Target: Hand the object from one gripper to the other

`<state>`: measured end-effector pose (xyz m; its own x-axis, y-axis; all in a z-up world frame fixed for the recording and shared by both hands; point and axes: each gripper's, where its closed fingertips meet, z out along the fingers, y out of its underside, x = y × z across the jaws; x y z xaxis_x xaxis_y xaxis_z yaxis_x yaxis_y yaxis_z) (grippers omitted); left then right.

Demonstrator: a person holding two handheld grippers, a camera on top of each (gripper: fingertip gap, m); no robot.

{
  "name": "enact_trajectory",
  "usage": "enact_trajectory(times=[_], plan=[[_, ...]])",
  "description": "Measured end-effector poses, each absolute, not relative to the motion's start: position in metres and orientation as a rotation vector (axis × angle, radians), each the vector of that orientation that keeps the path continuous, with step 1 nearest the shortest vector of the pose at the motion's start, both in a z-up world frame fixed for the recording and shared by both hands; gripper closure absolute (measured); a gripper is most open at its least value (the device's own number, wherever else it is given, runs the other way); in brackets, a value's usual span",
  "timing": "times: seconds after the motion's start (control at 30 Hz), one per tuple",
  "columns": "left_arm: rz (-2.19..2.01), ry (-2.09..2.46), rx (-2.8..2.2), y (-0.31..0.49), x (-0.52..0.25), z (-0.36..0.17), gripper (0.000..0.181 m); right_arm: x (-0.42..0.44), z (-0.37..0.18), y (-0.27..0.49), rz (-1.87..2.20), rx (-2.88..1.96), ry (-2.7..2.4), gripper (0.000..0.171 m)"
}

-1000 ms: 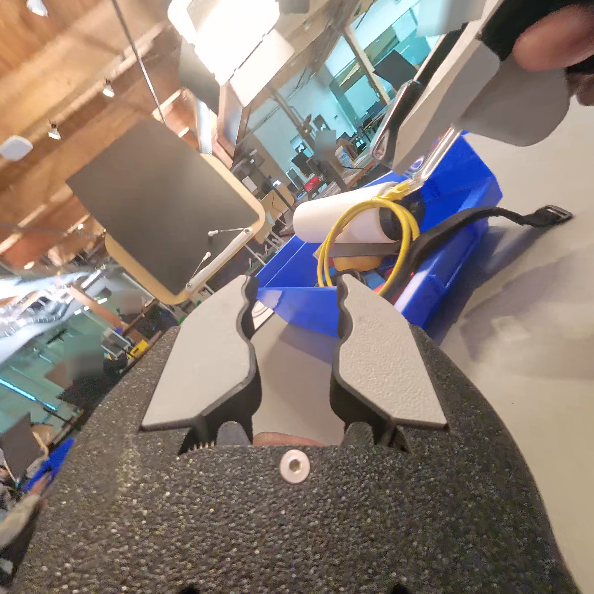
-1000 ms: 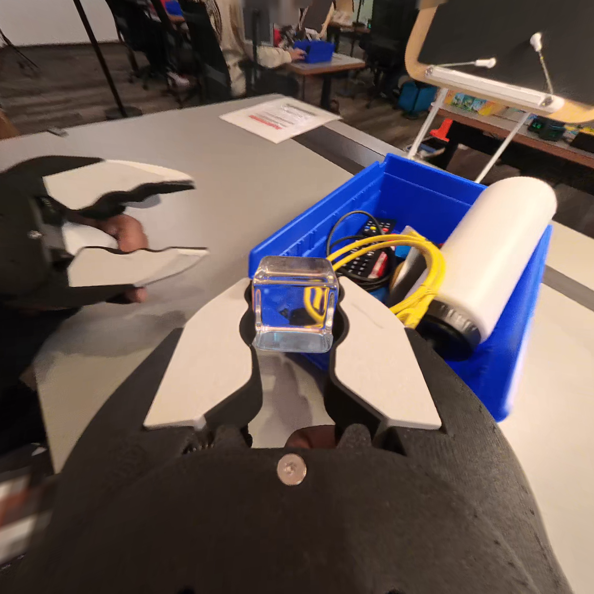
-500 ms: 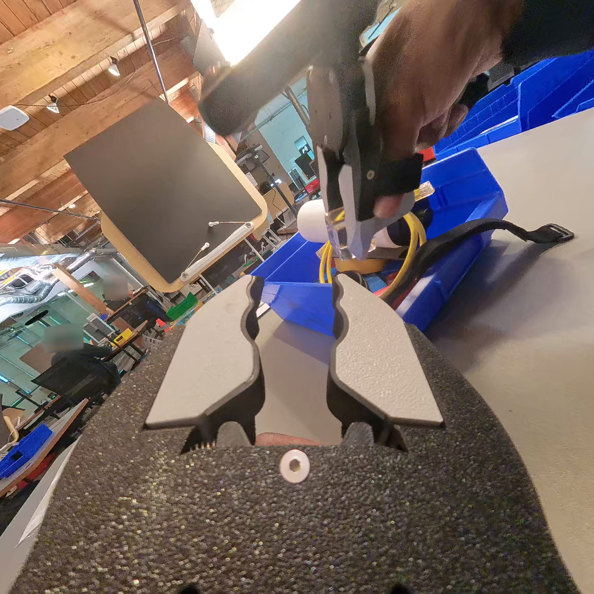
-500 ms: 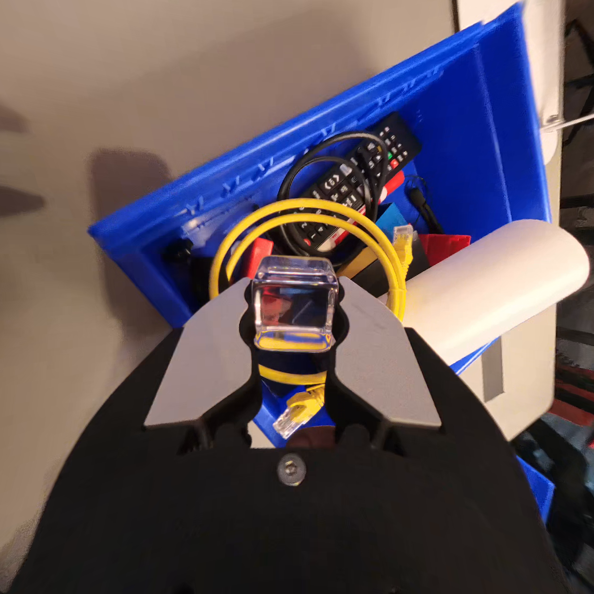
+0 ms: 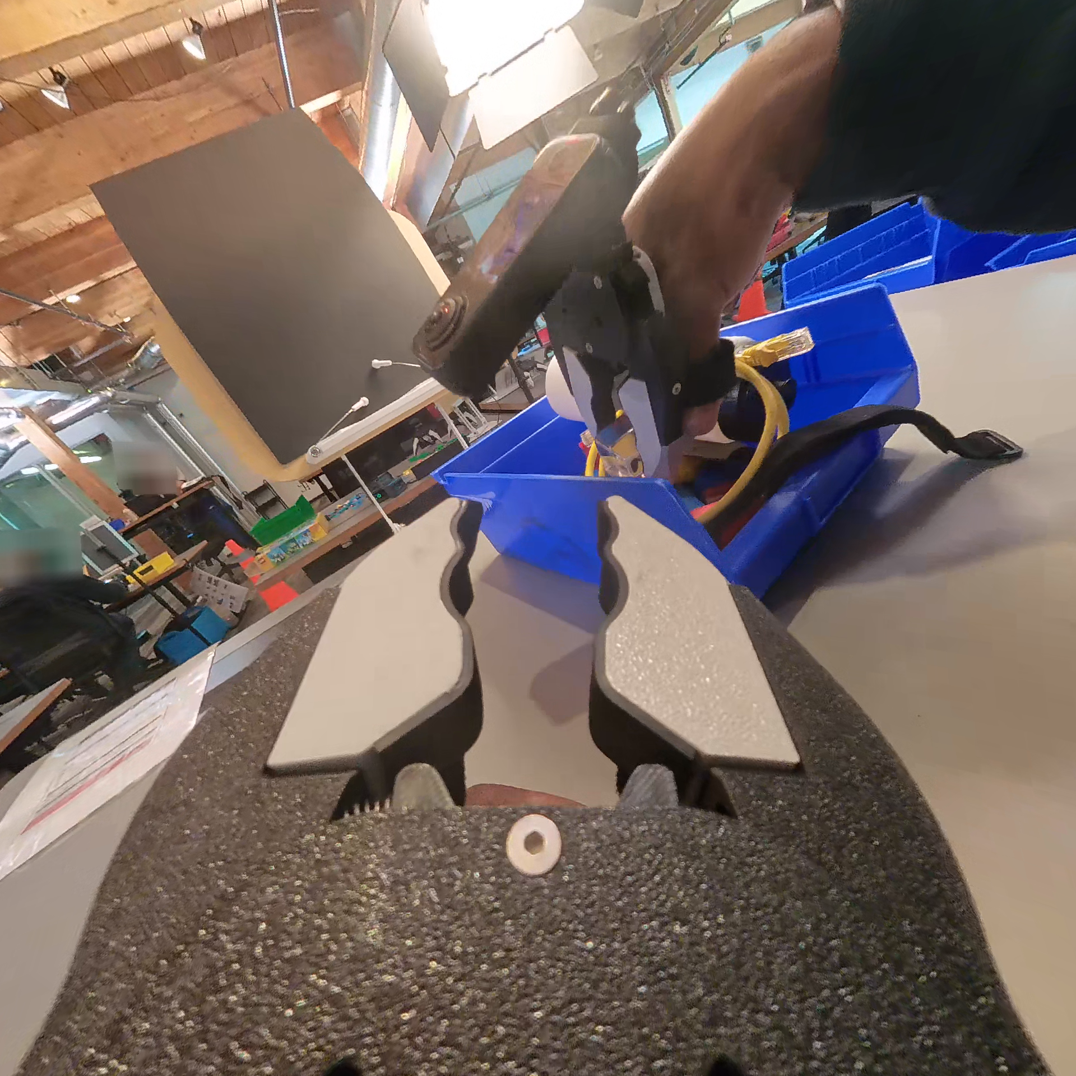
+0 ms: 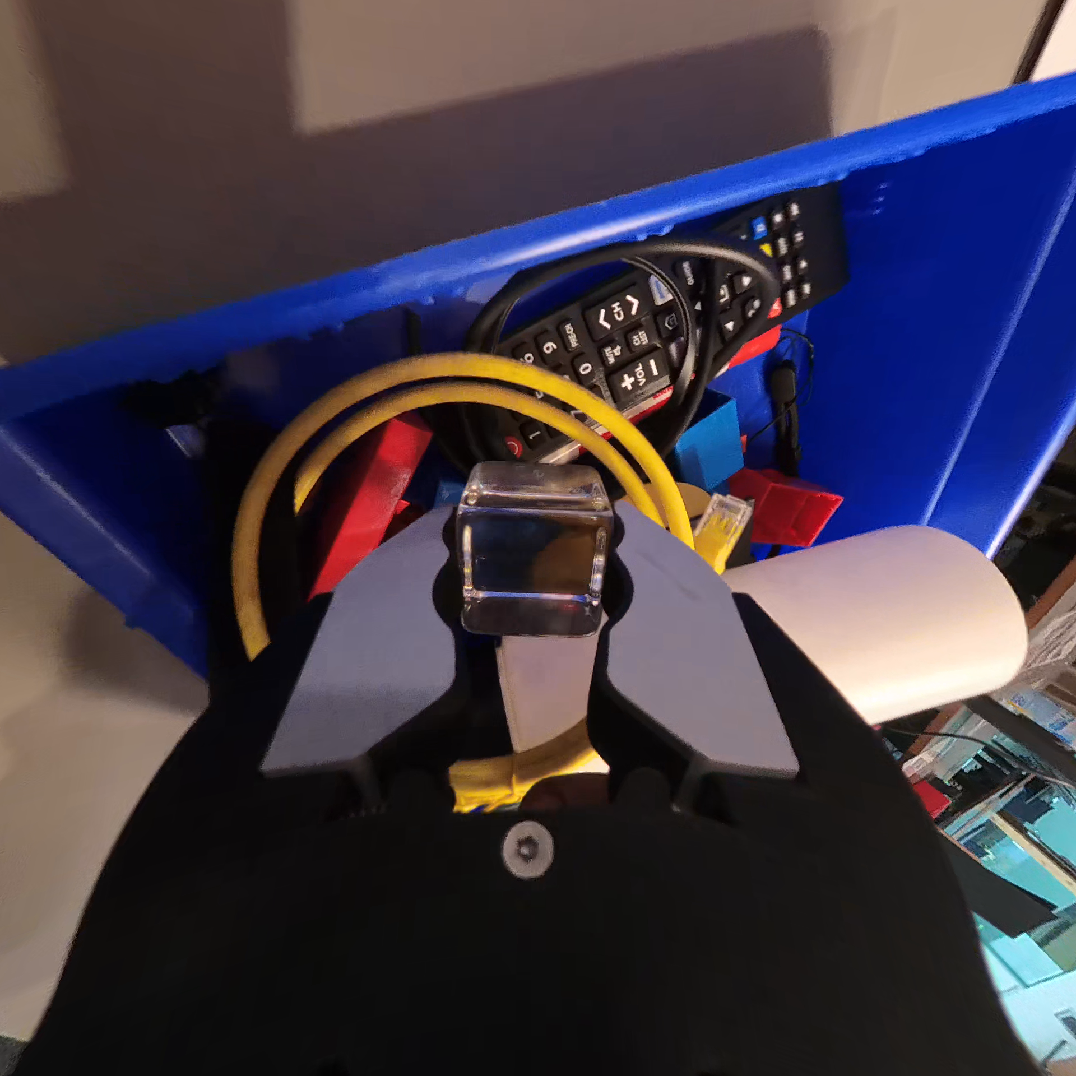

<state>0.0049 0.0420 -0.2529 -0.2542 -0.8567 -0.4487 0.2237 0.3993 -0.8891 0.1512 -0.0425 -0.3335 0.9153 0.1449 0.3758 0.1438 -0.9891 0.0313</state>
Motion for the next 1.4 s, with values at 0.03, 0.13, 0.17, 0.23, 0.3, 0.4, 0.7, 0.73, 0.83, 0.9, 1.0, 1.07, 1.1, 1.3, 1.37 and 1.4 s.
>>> enact_trajectory(times=[0.03, 0.13, 0.17, 0.23, 0.3, 0.4, 0.7, 0.73, 0.83, 0.9, 1.0, 1.07, 1.1, 1.3, 1.37, 1.4], plan=[[-1.154, 1.478, -0.605, 0.043, 0.005, -0.253, 0.140, 0.153, -0.337, -0.042, 0.592, 3.057, 0.248, 0.126], [-1.170, 1.495, -0.618, 0.043, 0.006, -0.255, 0.140, 0.162, -0.344, -0.040, 0.616, 3.020, 0.275, 0.126], [-1.172, 1.505, -0.626, 0.043, 0.006, -0.257, 0.140, 0.167, -0.345, -0.039, 0.633, 3.012, 0.278, 0.126], [-1.177, 1.522, -0.645, 0.044, 0.008, -0.260, 0.140, 0.175, -0.344, -0.038, 0.661, 2.995, 0.284, 0.126], [-1.189, 1.538, -0.654, 0.043, 0.008, -0.262, 0.140, 0.183, -0.343, -0.036, 0.684, 2.991, 0.282, 0.126], [-1.187, 1.546, -0.656, 0.043, 0.008, -0.263, 0.140, 0.192, -0.344, -0.032, 0.691, 3.003, 0.268, 0.126], [-1.166, 1.559, -0.658, 0.043, 0.007, -0.268, 0.141, 0.189, -0.309, -0.016, 0.779, 3.179, 0.210, 0.114], [-1.166, 1.559, -0.658, 0.043, 0.007, -0.268, 0.141, 0.183, -0.300, -0.016, 0.755, 3.227, 0.205, 0.115], [-1.162, 1.559, -0.661, 0.043, 0.006, -0.270, 0.141, 0.151, -0.282, -0.024, 0.581, 3.361, 0.242, 0.121], [-1.165, 1.558, -0.661, 0.043, 0.005, -0.270, 0.141, 0.131, -0.274, -0.034, 0.474, 3.429, 0.267, 0.126], [-1.169, 1.559, -0.658, 0.042, 0.004, -0.270, 0.141, 0.101, -0.272, -0.049, 0.267, 3.507, 0.296, 0.137], [-1.172, 1.562, -0.652, 0.040, 0.004, -0.270, 0.141, 0.090, -0.285, -0.062, 0.184, 3.472, 0.309, 0.143], [-1.172, 1.564, -0.647, 0.039, 0.003, -0.270, 0.141, 0.091, -0.295, -0.068, 0.191, 3.427, 0.305, 0.144], [-1.160, 1.571, -0.621, 0.035, 0.002, -0.271, 0.141, 0.099, -0.337, -0.071, 0.312, 3.232, 0.294, 0.154], [-1.160, 1.573, -0.617, 0.034, 0.001, -0.271, 0.142, 0.106, -0.343, -0.067, 0.370, 3.189, 0.287, 0.157], [-1.160, 1.574, -0.615, 0.033, 0.001, -0.271, 0.142, 0.109, -0.345, -0.064, 0.381, 3.182, 0.277, 0.158]])
